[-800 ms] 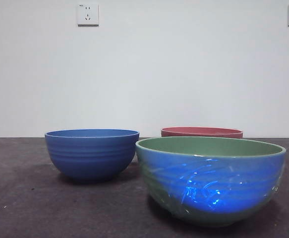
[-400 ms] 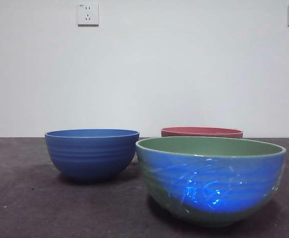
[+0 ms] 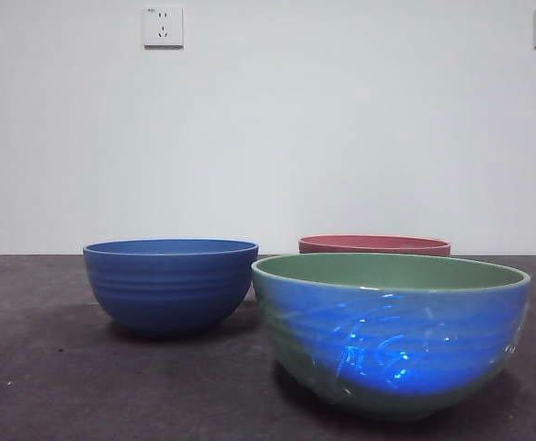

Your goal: Pick up the green bowl on the top,put the green bowl on the left,pick up the red bowl in the middle,put the red bowl on the right

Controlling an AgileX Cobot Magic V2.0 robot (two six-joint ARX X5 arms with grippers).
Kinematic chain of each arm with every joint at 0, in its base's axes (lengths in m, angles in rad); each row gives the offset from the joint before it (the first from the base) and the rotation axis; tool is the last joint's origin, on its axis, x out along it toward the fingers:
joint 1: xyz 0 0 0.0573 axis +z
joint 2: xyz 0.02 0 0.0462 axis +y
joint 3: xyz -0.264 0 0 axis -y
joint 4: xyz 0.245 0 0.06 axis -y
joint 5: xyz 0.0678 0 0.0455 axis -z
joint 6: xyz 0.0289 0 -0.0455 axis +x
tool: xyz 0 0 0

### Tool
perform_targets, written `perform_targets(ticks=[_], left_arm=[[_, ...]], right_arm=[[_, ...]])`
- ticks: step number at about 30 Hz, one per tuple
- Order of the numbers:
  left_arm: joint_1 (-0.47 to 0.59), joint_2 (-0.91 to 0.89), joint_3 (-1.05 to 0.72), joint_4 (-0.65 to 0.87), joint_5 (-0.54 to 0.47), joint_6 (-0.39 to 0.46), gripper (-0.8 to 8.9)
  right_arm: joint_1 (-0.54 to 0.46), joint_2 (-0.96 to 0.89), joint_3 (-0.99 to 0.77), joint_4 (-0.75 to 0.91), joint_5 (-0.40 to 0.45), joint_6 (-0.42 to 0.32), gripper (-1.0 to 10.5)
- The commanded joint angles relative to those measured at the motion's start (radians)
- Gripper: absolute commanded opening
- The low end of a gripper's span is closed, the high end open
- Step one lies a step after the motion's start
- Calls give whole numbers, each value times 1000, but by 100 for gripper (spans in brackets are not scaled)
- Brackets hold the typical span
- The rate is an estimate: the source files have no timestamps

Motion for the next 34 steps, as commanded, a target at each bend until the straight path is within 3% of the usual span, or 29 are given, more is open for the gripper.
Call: perform_targets(ticks=[1,3,6,9,12,16,19,25,34], left_arm=[[3,-1,-14,-3,0,-5,-3],[3,-1,-14,-3,0,-5,-3],[3,-1,-14,-3,0,-5,-3],[3,-1,-14,-3,0,-5,-3],[3,-1,-14,-3,0,-5,-3],[3,-1,-14,-3,0,-5,-3],[3,-1,-14,-3,0,-5,-3],[3,-1,-14,-3,0,-5,-3],[3,-1,-14,-3,0,-5,-3]], right_arm=[[1,0,-5,6,3,13,-16],[1,0,-5,1,3,12,-16],[-8,-34,-5,-42,5,-71,-16],[-69,-120,-38,-76,-3,-81,-16],[-177,-200,-131,-50,-14,-47,-16],[-330,-274,-313,49,-106,39,-16],[-383,-314,-434,127,-186,59,-16],[-393,-380,-597,227,-212,59,-16],[-391,-440,-654,179,-175,53,-16]])
